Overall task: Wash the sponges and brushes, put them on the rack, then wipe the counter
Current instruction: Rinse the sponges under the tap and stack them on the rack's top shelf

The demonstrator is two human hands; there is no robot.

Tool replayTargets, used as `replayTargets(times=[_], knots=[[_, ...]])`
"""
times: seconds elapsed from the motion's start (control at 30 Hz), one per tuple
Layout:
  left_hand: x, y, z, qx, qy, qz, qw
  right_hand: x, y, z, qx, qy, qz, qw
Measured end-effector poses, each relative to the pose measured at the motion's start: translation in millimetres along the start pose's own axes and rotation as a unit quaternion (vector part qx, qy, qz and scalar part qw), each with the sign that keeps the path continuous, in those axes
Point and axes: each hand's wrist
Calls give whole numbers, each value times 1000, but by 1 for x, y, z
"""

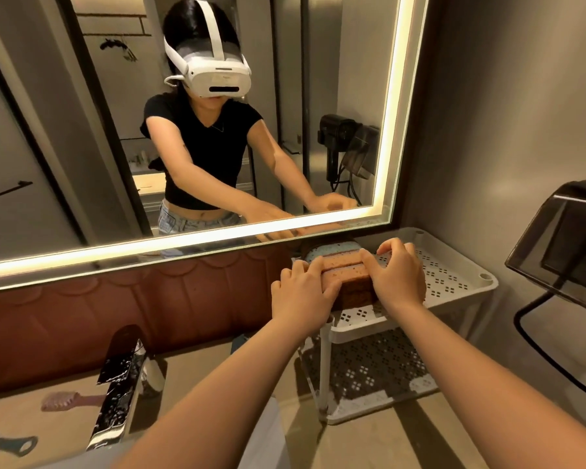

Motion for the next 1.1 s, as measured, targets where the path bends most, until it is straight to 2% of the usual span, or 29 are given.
replayTargets(times=[0.1,0.27,0.43,0.73,0.97,1.1], knots=[[1,12,8,-23,40,-19,999,14,13,4,6,-30,47,998],[17,46,44,-8,118,-63,991,48,45,17,100,-106,96,985],[49,98,80,-16,103,-61,993,80,85,25,195,-150,108,963],[143,198,105,50,106,26,993,125,179,-2,375,-130,157,904],[226,263,109,64,127,126,982,140,232,-60,450,-75,179,872],[267,286,102,82,135,182,971,143,250,-97,499,-39,161,850]])
Point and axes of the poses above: each hand's wrist, its own y-axis away from the middle knuckle, its own z-axis out of the back of the hand, x = y × z, and after that the axes turned 3 degrees about x, right-handed
